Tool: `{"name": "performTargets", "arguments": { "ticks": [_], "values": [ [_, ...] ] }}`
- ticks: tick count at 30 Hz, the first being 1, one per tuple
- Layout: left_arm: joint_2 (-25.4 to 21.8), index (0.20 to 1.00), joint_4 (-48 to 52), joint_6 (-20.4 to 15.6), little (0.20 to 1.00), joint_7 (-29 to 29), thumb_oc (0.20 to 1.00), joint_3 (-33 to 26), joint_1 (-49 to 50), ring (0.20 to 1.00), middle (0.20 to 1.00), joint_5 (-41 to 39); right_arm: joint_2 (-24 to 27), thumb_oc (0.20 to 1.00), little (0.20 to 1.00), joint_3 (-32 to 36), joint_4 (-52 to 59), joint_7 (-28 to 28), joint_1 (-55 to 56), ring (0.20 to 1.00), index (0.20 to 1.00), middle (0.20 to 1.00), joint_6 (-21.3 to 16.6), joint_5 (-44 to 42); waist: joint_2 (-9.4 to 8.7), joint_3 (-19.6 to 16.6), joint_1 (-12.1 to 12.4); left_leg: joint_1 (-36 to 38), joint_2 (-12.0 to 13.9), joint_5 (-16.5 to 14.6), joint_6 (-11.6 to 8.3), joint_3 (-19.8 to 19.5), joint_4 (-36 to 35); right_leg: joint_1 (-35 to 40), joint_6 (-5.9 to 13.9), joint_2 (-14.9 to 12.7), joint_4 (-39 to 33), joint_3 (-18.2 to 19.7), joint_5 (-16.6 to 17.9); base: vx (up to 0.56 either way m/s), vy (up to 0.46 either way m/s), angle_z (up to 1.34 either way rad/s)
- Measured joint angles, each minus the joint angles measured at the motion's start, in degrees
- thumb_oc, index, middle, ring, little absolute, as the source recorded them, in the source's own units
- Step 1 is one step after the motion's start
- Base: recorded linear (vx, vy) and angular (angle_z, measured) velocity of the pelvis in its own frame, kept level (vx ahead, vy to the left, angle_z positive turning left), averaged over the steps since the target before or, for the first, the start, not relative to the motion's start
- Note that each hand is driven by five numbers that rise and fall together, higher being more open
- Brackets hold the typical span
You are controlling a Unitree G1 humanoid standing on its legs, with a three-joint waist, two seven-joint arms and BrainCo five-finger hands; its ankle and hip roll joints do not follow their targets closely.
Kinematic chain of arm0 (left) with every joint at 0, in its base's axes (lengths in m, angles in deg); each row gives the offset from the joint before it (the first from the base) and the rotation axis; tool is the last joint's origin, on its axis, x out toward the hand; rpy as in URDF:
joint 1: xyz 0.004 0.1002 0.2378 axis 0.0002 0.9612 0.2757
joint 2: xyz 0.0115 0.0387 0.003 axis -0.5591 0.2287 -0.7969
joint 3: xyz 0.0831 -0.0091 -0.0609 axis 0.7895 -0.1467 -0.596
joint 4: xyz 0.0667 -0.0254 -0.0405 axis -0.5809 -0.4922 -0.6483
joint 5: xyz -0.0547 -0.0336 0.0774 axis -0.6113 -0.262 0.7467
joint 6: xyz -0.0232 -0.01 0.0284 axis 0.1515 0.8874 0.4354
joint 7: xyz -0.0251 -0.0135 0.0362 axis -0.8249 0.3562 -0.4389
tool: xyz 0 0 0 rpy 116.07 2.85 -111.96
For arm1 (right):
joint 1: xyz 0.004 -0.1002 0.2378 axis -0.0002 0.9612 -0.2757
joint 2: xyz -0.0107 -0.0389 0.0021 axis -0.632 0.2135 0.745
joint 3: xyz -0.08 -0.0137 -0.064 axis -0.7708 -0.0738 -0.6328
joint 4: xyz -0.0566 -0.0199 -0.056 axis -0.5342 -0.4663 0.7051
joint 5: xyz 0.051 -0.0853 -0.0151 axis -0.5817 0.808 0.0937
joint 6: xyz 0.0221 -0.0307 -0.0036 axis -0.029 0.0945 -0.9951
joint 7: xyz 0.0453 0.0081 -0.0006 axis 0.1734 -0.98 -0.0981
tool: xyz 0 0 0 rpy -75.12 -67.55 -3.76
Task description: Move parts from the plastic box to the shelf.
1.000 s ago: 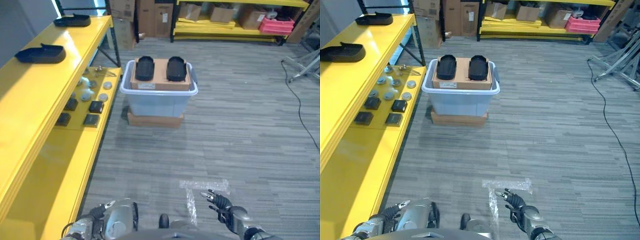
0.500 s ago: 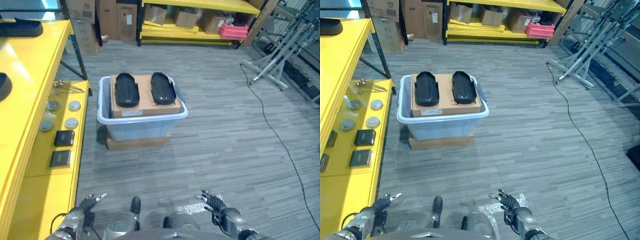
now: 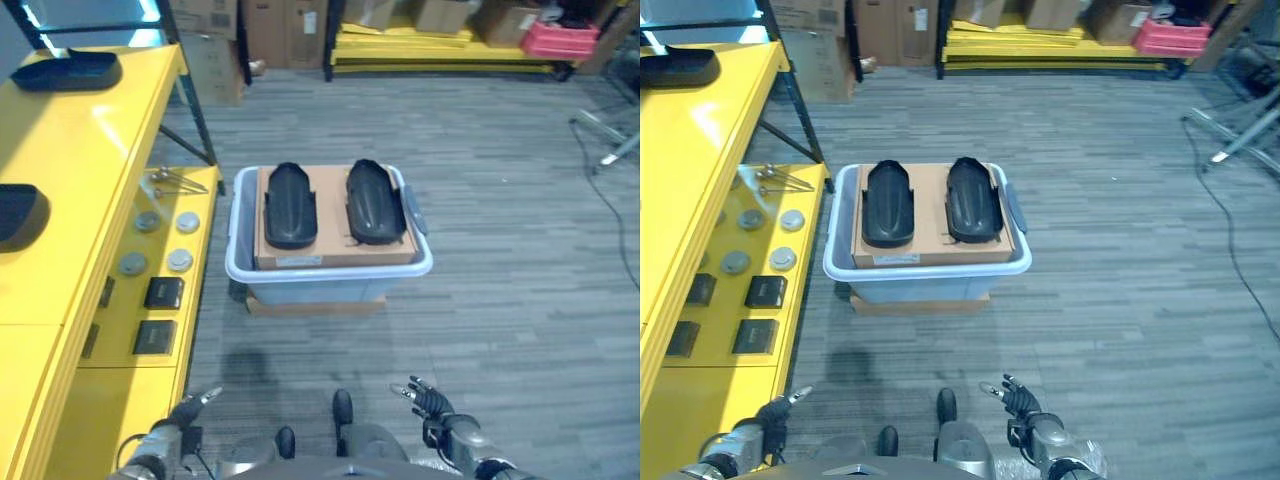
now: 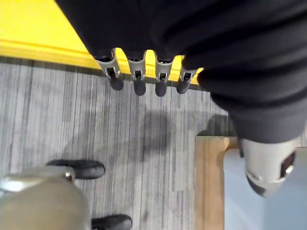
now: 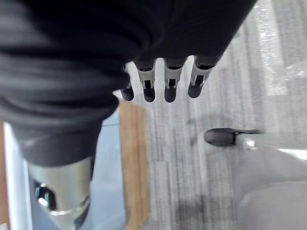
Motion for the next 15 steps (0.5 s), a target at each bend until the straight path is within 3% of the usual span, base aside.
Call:
{"name": "performTargets", "arguments": {
  "ticks": [1,5,7,9,10,12,14,15],
  "values": [
    [1.47,1.0,0.78,-0.26,1.0,0.02,1.0,0.06,1.1,1.0,1.0,0.58,0.84,1.0,1.0,0.32,2.13,0.69,-0.39,1.0,1.0,1.0,-0.19,-0.6,-0.9,0.08,0.2,-2.29,0.19,-1.66,-2.41,3.35,3.59,1.19,-1.05,-1.2,0.05,-0.31,-1.14,0.11,-0.109,0.55],
    [1.11,1.0,2.53,-0.05,1.0,0.14,1.0,-0.02,0.15,1.0,1.0,1.06,2.68,1.0,1.0,1.28,6.09,2.18,-1.08,1.0,1.0,1.0,-1.49,-0.93,-1.35,-0.17,0.58,-9.47,7.76,-1.6,-3.7,7.93,5.73,1.1,-1.85,-1.8,0.05,-4.2,-2.32,0.01,-0.015,0.53],
    [0.98,1.0,2.55,0.31,1.0,-0.05,1.0,0.76,-0.34,1.0,1.0,1.74,4.02,1.0,1.0,1.31,7.95,3.34,-1.26,1.0,1.0,1.0,-1.59,-0.96,-1.4,0.02,0.09,-12.45,9.94,-1.36,-4.09,11.83,3.88,1.04,-1.56,-2.45,0.05,-6.56,-2.73,0.09,0.008,0.56],
    [1.02,1.0,2.58,1.26,1.0,-0.3,1.0,1.62,-0.87,1.0,1.0,4.59,6.13,1.0,1.0,1.78,8.38,5.08,-2.15,1.0,1.0,1.0,-2.13,-1.62,0.31,0.91,-0.87,-13.47,11.64,0.81,-4.77,12.73,1.87,1.66,-0.99,-1.96,0.02,-8.33,-4.03,0.08,0.033,0.48],
    [1.09,1.0,2.64,1.64,1.0,-0.3,1.0,1.97,-0.82,1.0,1.0,5.63,7.66,1.0,1.0,1.87,8.35,5.93,-2.46,1.0,1.0,1.0,-2.16,-2.47,1.6,1.16,-0.67,-12.35,12.02,2.26,-4.78,11.33,0.02,2.07,-0.35,-1.31,-0.04,-7.95,-4.26,0.09,0.033,0.0],
    [-0.1,1.0,2.16,1.91,1.0,-0.13,1.0,2.38,0.38,1.0,1.0,7.67,9.65,1.0,1.0,3.97,8.68,6.13,-3.29,1.0,1.0,1.0,-2.21,-3.37,1.75,1.23,-0.48,-10.92,10.88,6.62,-4.53,12.43,-3.07,2.09,1.19,-2.37,-0.04,-7.66,-4.74,0.13,0.03,-0.2],
    [-2.08,1.0,1.79,2.33,1.0,0.34,1.0,2.41,0.56,1.0,1.0,7.69,10.94,1.0,1.0,5.77,10.43,6.67,-3.28,1.0,1.0,1.0,-2.23,-3.41,0.22,1.89,-0.7,-9.91,9.31,7.15,-3.86,12.94,-5.27,1.93,1.87,-3.92,0.01,-7.51,-4.97,0.11,-0.012,-0.03],
    [-4.43,1.0,1.77,3.51,1.0,0.76,1.0,1.98,0.32,1.0,1.0,7.61,11.71,1.0,1.0,6.82,12.23,6.77,-3.29,1.0,1.0,1.0,-2.28,-3.45,-1.41,2.4,-0.7,-9.94,8.38,8.11,-3.36,13.05,-5.46,1.68,2.83,-4.95,0.01,-7.48,-4.38,0.09,-0.041,0.05]
  ]
}}
